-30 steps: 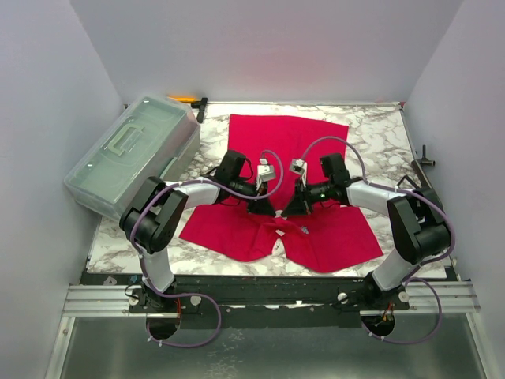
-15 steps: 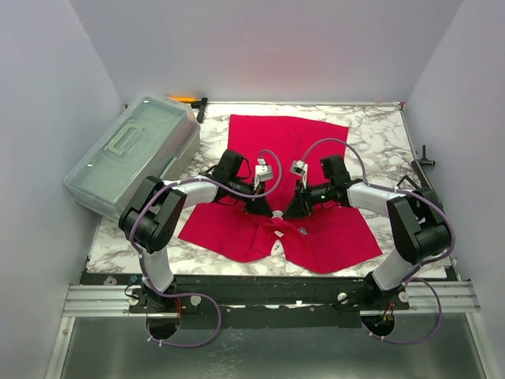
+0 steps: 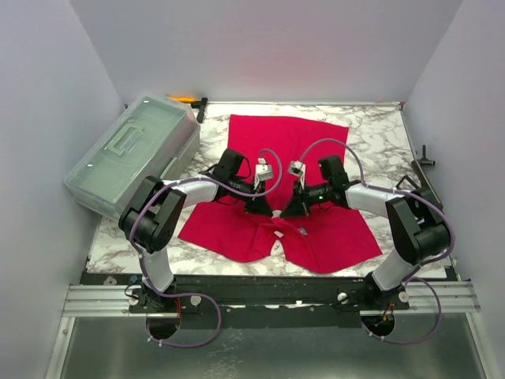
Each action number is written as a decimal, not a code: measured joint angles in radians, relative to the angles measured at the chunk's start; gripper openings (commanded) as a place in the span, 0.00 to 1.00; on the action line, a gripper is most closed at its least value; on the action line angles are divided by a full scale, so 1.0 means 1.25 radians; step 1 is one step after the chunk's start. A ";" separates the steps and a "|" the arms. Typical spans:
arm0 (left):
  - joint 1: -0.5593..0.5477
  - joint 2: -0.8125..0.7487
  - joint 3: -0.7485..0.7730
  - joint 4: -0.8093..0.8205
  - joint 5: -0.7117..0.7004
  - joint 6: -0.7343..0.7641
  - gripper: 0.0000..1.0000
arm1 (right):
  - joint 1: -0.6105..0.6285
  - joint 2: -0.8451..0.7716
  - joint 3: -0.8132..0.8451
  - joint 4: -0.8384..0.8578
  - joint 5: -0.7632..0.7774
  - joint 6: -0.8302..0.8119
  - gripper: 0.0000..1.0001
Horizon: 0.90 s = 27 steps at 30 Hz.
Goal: Remove the brooch from the garment
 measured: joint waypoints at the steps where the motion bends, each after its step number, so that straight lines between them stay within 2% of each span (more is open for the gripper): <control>1: 0.000 0.000 0.001 -0.001 0.000 0.001 0.20 | 0.000 0.000 -0.003 0.007 0.000 0.003 0.01; 4: 0.005 0.000 0.004 -0.009 -0.008 -0.003 0.46 | 0.000 -0.001 -0.025 0.052 0.002 0.040 0.01; 6: 0.010 -0.002 0.004 -0.009 -0.024 -0.030 0.58 | 0.000 -0.009 -0.056 0.100 0.009 0.085 0.01; 9: 0.035 -0.016 0.001 0.009 -0.062 -0.095 0.86 | 0.000 -0.033 -0.101 0.161 0.029 0.168 0.01; 11: 0.049 -0.039 -0.009 0.023 -0.087 -0.136 0.98 | 0.000 -0.050 -0.119 0.192 0.043 0.209 0.01; 16: 0.066 -0.132 -0.073 0.085 -0.140 -0.290 0.98 | 0.000 -0.075 -0.162 0.285 0.060 0.301 0.01; 21: 0.055 -0.137 -0.111 0.129 -0.182 -0.435 0.84 | 0.000 -0.061 -0.177 0.355 0.060 0.378 0.01; 27: 0.022 -0.138 -0.136 0.152 -0.238 -0.484 0.71 | 0.000 -0.045 -0.177 0.402 0.058 0.429 0.01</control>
